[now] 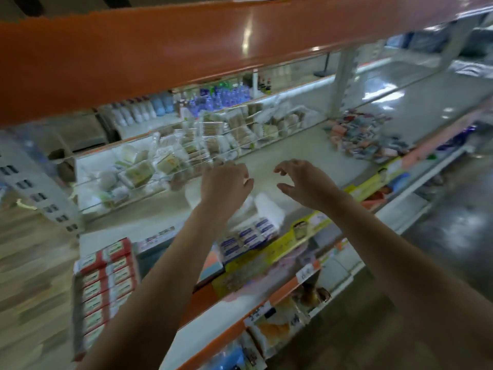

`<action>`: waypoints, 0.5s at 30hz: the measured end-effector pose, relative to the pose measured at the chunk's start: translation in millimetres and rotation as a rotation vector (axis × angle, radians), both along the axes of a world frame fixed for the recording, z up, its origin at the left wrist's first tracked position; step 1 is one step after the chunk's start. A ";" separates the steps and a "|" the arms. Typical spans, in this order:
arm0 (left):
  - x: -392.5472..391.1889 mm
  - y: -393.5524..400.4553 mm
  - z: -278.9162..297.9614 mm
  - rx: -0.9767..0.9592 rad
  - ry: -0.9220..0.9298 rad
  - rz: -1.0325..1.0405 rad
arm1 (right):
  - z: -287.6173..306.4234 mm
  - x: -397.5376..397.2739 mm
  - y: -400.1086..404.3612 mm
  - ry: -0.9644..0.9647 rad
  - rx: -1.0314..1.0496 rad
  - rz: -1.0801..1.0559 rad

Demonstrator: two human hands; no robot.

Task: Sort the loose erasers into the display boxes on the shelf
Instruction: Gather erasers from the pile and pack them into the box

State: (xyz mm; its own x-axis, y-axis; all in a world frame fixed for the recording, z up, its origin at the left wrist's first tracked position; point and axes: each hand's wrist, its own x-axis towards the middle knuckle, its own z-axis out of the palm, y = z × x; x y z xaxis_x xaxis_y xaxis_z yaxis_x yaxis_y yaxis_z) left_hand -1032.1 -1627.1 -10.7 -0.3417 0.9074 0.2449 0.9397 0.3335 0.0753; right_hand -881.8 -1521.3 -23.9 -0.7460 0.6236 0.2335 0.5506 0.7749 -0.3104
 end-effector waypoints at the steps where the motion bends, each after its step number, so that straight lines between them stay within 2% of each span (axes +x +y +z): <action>1: 16.4 17.1 -1.1 0.020 -0.002 -0.031 | -2.4 14.1 12.9 -0.017 0.002 -0.020; 6: 101.4 108.9 -13.1 0.015 -0.053 -0.119 | -15.7 97.6 87.4 -0.150 -0.030 -0.142; 11: 171.9 191.2 -22.4 -0.041 -0.101 -0.198 | -26.5 179.4 155.3 -0.166 -0.044 -0.255; 15: 206.5 244.9 -28.9 -0.052 -0.068 -0.232 | -30.8 216.2 199.3 -0.172 -0.072 -0.326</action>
